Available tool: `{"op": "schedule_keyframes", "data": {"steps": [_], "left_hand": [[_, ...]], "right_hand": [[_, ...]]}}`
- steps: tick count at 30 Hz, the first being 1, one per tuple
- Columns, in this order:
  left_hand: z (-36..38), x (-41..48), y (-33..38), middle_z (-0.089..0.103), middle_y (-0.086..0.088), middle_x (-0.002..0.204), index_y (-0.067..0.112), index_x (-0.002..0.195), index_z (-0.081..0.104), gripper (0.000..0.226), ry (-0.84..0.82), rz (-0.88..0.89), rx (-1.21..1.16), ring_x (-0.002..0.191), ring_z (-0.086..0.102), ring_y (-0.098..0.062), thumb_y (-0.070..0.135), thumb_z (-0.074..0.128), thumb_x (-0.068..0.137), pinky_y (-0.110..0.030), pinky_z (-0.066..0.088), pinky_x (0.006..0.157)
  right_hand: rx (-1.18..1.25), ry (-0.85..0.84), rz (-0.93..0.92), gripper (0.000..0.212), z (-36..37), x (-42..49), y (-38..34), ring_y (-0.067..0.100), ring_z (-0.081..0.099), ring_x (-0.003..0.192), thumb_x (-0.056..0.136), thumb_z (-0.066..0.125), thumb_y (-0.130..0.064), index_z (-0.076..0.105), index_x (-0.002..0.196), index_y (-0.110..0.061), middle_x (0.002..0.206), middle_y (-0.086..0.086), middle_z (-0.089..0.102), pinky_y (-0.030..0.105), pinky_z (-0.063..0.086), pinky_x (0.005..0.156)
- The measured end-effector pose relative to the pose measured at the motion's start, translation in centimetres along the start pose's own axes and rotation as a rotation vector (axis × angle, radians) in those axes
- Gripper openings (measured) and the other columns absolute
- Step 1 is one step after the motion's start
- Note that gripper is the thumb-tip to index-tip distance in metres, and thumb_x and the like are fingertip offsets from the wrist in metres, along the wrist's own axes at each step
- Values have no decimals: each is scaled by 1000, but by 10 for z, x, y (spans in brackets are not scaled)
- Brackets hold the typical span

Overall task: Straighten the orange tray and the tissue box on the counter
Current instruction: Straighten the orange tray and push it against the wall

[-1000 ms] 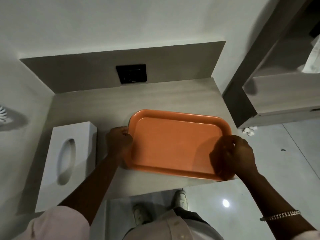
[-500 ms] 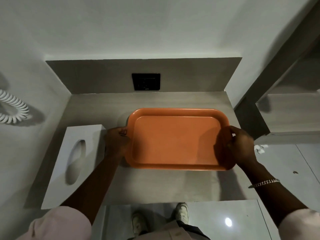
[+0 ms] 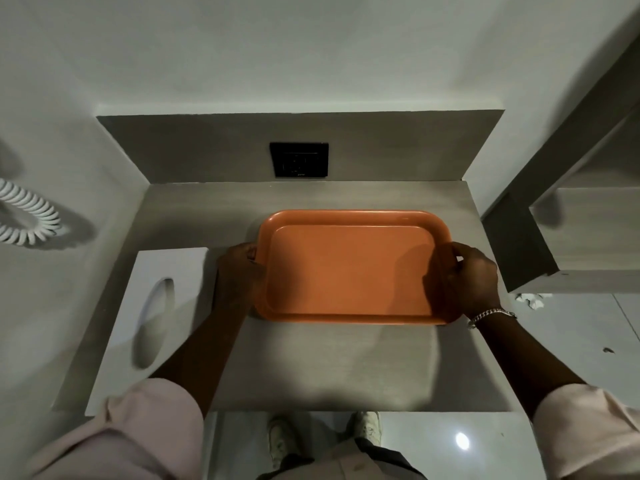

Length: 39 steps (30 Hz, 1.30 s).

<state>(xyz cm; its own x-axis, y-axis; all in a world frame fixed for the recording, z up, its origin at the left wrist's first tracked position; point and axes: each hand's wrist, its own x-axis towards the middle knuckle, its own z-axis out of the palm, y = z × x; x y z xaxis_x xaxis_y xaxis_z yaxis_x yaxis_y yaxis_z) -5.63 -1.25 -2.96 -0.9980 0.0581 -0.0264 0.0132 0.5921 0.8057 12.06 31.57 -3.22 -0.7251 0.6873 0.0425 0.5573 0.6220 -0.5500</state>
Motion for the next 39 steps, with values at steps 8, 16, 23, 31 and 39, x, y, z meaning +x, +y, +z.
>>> {"op": "schedule_keyframes", "data": {"steps": [8, 16, 23, 31, 39], "left_hand": [[7, -51, 10, 47, -34, 142, -2, 134, 51, 57, -31, 368, 430, 132, 43, -51, 24, 51, 84, -59, 34, 112], [39, -135, -25, 5, -18, 165, 21, 155, 13, 76, -194, 676, 710, 152, -2, -40, 58, 36, 92, -67, -2, 119], [51, -140, -48, 8, -18, 165, 27, 154, 15, 76, -228, 680, 805, 151, 3, -43, 67, 30, 91, -71, 5, 117], [63, -114, -40, 7, -18, 165, 26, 155, 13, 79, -187, 666, 796, 151, 1, -43, 68, 32, 91, -70, -1, 117], [74, -83, -29, 11, -19, 164, 26, 155, 11, 78, -178, 649, 794, 150, 3, -44, 68, 29, 92, -72, 5, 116]], "right_hand": [[-16, -13, -207, 53, 1, -39, -18, 43, 57, 119, 95, 47, -43, 55, 130, -3, 132, 26, 60, 53, 48, 98], [-241, -102, -441, 71, 42, -131, -16, 33, 21, 153, 95, 43, -60, 21, 157, -33, 164, 11, 29, 63, 12, 120], [-389, -130, -381, 81, 67, -144, 1, 37, 9, 155, 91, 35, -72, 18, 159, -31, 168, 13, 17, 67, 8, 116], [-378, -110, -345, 79, 77, -112, -9, 38, 5, 155, 91, 32, -73, 15, 158, -35, 168, 15, 12, 67, 5, 117], [-349, -115, -353, 77, 84, -72, -16, 38, 4, 155, 92, 35, -71, 17, 158, -35, 168, 16, 12, 67, 4, 117]]}}
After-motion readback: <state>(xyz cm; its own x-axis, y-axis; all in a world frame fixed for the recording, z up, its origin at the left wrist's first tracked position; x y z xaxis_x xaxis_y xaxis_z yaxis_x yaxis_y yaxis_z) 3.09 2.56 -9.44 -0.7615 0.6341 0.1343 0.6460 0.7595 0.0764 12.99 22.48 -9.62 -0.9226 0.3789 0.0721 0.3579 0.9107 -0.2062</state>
